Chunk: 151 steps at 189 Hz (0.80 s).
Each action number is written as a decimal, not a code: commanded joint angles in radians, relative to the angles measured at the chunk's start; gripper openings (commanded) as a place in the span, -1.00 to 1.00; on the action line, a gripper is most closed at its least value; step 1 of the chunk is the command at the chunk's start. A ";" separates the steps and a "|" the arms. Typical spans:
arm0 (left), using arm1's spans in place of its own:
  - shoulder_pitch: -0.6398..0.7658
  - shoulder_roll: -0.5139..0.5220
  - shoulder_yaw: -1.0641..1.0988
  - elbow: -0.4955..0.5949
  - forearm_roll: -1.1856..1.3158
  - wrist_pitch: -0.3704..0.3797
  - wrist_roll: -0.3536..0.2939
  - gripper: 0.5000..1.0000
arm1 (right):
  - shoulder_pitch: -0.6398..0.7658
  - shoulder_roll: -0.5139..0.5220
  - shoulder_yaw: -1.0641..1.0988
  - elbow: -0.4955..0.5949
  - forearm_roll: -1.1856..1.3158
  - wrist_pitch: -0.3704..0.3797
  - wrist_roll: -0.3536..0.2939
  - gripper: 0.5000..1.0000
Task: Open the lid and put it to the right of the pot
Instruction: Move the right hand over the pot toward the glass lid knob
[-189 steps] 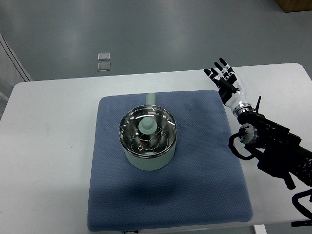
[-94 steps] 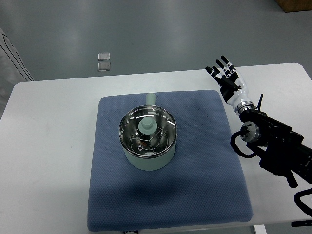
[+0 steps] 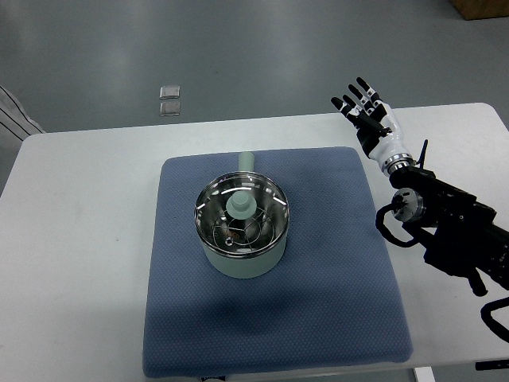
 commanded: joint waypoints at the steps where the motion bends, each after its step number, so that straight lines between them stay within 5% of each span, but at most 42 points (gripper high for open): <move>1: 0.000 0.000 0.000 0.000 0.000 0.000 0.000 1.00 | 0.017 -0.007 0.001 0.001 -0.090 0.000 -0.001 0.72; 151: 0.000 0.000 -0.001 0.000 0.000 0.000 0.000 1.00 | 0.176 -0.119 -0.072 0.145 -0.745 0.060 -0.009 0.72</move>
